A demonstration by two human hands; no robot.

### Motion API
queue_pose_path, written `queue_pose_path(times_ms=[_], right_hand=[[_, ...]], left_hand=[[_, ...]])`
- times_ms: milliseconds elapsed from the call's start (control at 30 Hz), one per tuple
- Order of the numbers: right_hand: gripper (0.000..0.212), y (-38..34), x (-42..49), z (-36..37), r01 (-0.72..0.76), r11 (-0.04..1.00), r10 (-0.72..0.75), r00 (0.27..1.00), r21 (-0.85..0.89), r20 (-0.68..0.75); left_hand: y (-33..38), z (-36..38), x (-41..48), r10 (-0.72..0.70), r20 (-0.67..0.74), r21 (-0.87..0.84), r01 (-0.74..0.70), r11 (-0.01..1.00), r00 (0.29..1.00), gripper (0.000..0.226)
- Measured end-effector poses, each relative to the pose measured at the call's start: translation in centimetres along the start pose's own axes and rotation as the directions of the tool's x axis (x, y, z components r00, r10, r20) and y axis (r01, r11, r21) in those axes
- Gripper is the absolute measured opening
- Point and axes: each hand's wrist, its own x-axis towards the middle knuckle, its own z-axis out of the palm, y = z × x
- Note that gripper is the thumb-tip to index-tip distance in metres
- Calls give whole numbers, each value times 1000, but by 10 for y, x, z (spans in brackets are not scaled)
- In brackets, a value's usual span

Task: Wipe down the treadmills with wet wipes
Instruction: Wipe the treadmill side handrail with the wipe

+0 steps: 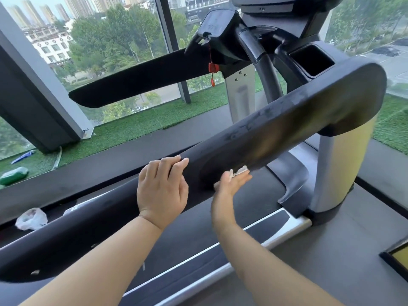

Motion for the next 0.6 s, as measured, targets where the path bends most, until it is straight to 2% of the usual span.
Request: queue_pose_path(times_ms=[100, 233, 300, 333, 400, 467, 533, 600], right_hand=[[69, 7, -14, -1, 64, 997, -61, 996, -36, 65], [58, -16, 19, -15, -53, 999, 51, 988, -10, -146], [58, -19, 23, -9, -47, 999, 46, 978, 0, -205], [59, -17, 14, -1, -3, 1000, 0, 983, -16, -184], [60, 4, -12, 15, 170, 975, -182, 980, -143, -74], [75, 22, -29, 21, 290, 920, -294, 956, -264, 25], [76, 24, -20, 16, 281, 901, -283, 958, -330, 44], [76, 12, -4, 6, 231, 910, -256, 966, -343, -28]], left_hand=[[-2, -2, -1, 10, 34, -17, -10, 1000, 999, 33], [-6, -9, -2, 24, 118, -66, -16, 998, 993, 41], [-8, -13, -3, 32, 170, -84, -18, 996, 985, 46], [-9, -14, -3, 36, 189, -89, -20, 996, 981, 48], [-11, -17, -3, 50, 218, -90, -31, 995, 975, 51], [-13, -18, -4, 69, 244, -89, -48, 995, 967, 53], [-14, -20, -4, 88, 266, -89, -66, 994, 960, 55], [-15, -21, -4, 92, 292, -90, -68, 994, 952, 55]])
